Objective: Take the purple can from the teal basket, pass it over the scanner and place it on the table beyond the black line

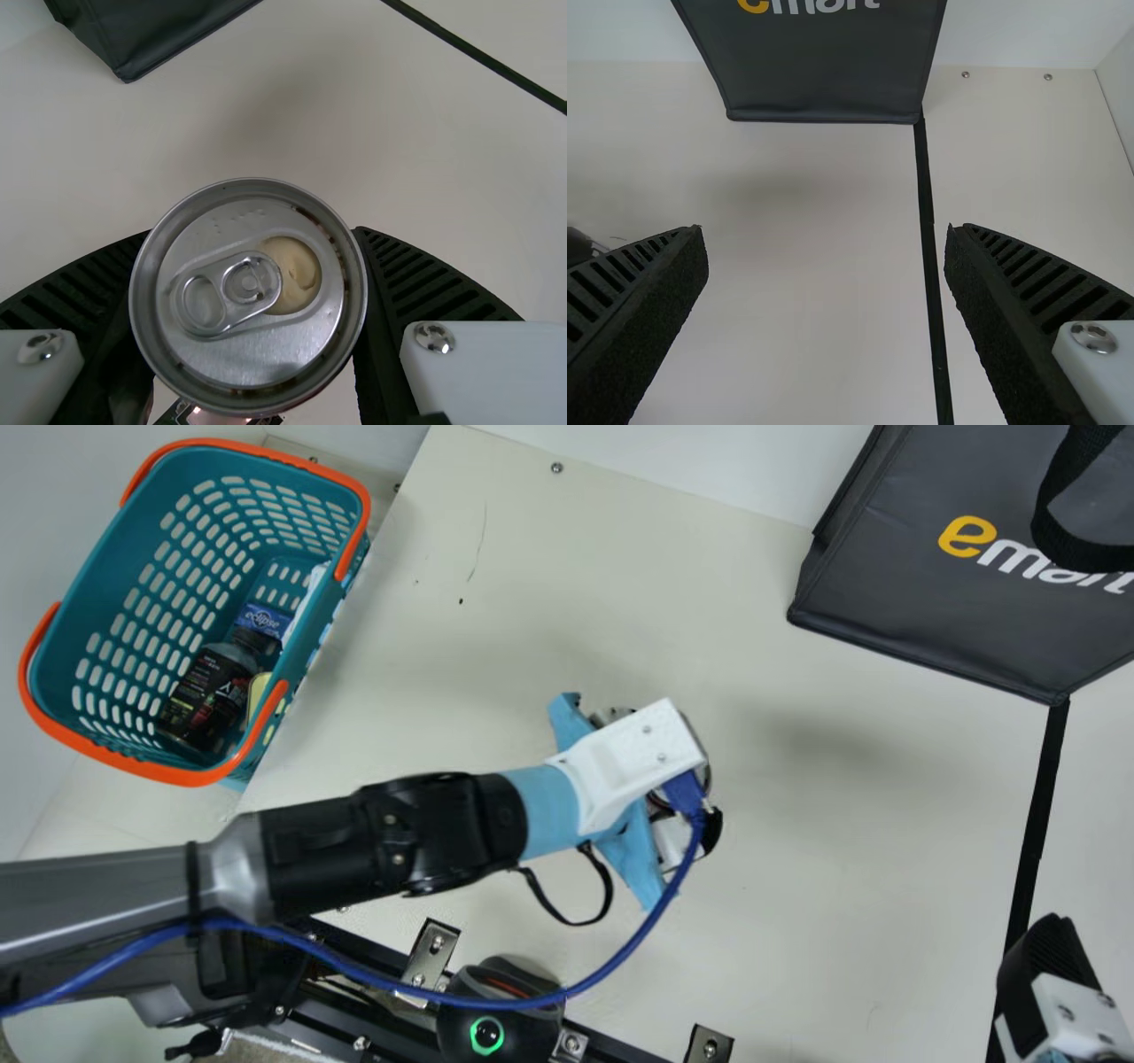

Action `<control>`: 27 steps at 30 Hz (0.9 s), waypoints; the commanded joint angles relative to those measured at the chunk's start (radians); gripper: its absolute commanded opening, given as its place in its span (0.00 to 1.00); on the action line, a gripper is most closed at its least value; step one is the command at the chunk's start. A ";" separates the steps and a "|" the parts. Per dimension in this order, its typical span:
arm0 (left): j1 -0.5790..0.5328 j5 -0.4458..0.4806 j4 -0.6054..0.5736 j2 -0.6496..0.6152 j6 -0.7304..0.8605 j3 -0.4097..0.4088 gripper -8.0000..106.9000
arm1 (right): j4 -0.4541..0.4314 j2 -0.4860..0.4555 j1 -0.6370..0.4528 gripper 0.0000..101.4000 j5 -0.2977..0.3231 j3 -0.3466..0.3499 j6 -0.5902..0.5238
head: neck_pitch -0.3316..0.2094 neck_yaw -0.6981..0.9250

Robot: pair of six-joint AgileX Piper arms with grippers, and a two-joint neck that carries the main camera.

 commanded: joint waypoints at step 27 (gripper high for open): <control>-0.053 0.020 0.243 0.226 -0.393 -0.196 0.00 | 0.000 0.000 0.000 0.94 0.000 0.000 0.000 | -0.029 0.002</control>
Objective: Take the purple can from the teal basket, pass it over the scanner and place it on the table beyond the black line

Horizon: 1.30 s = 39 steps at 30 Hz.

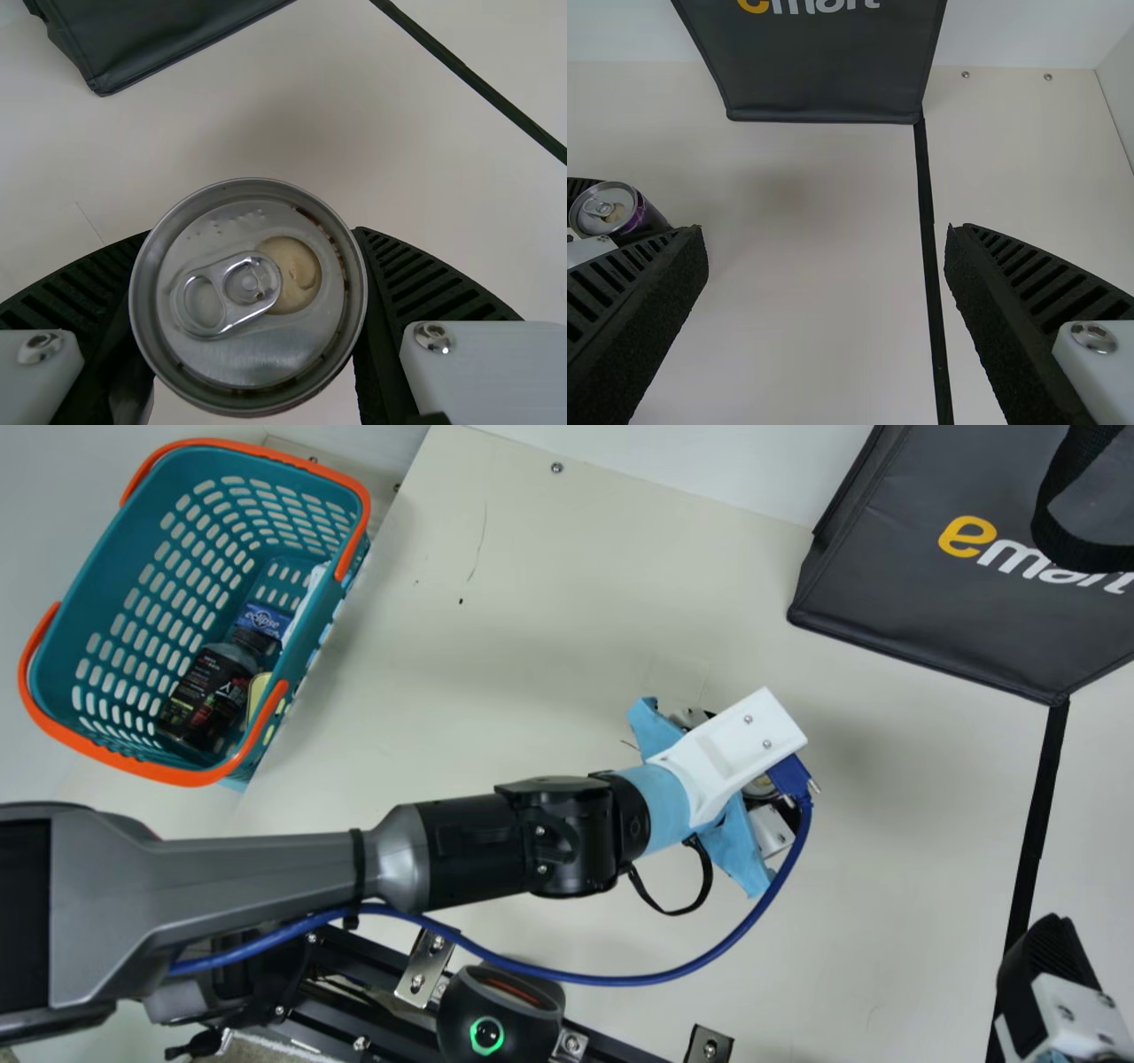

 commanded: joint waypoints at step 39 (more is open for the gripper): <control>-0.035 -0.037 0.144 -0.014 -0.198 0.061 0.73 | 0.000 0.000 0.000 0.94 0.000 0.000 0.000 | -0.029 0.002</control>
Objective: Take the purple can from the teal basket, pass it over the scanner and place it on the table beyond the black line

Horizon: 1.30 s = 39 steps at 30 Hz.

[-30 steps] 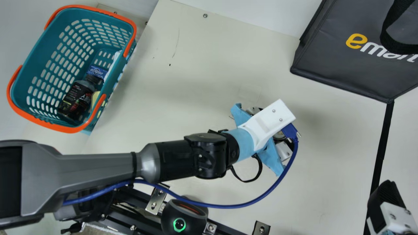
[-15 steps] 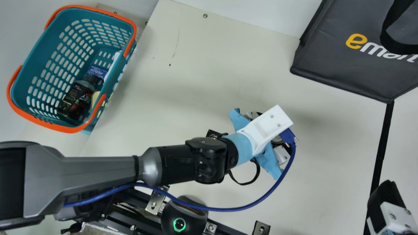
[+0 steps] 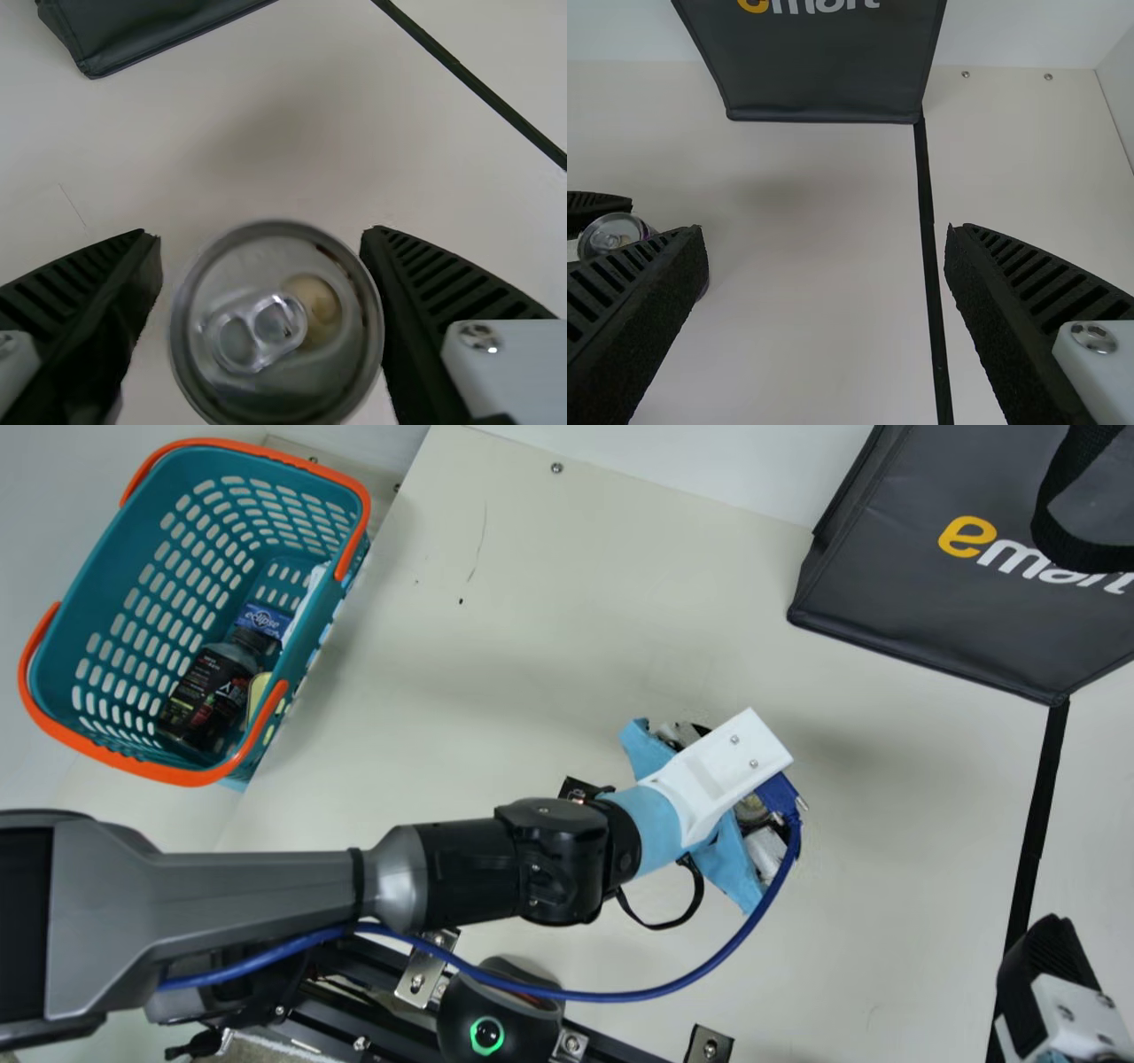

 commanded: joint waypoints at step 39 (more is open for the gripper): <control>0.389 0.405 -0.555 -0.450 0.728 -0.061 0.85 | 0.000 0.000 0.000 0.94 0.000 0.000 0.000 | -0.029 0.004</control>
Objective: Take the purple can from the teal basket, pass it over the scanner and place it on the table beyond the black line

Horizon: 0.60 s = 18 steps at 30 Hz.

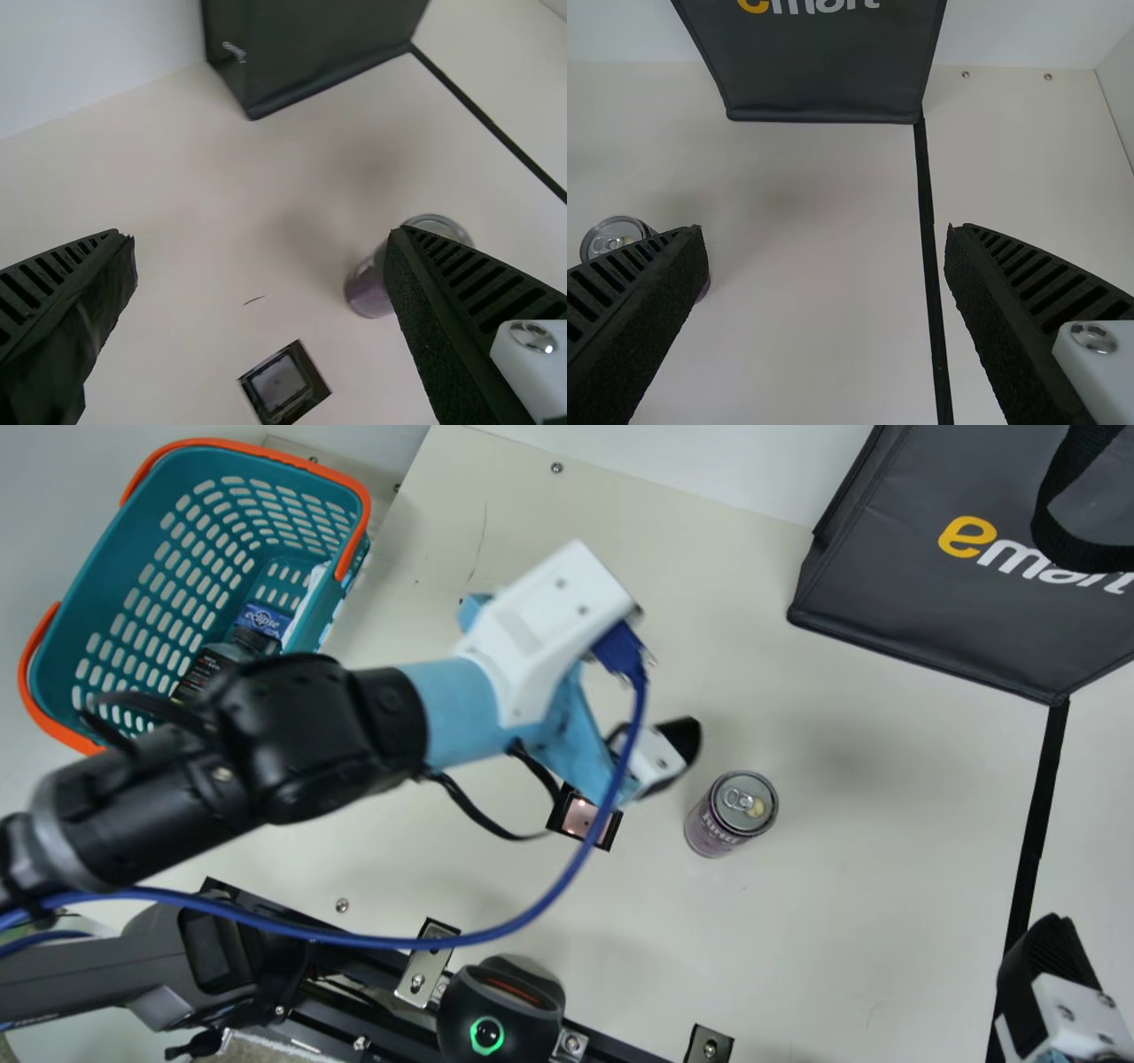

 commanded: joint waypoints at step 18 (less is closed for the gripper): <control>0.424 0.236 -0.046 -0.309 0.130 0.069 0.85 | 0.000 0.000 0.000 0.94 0.000 0.000 0.000 | -0.029 0.002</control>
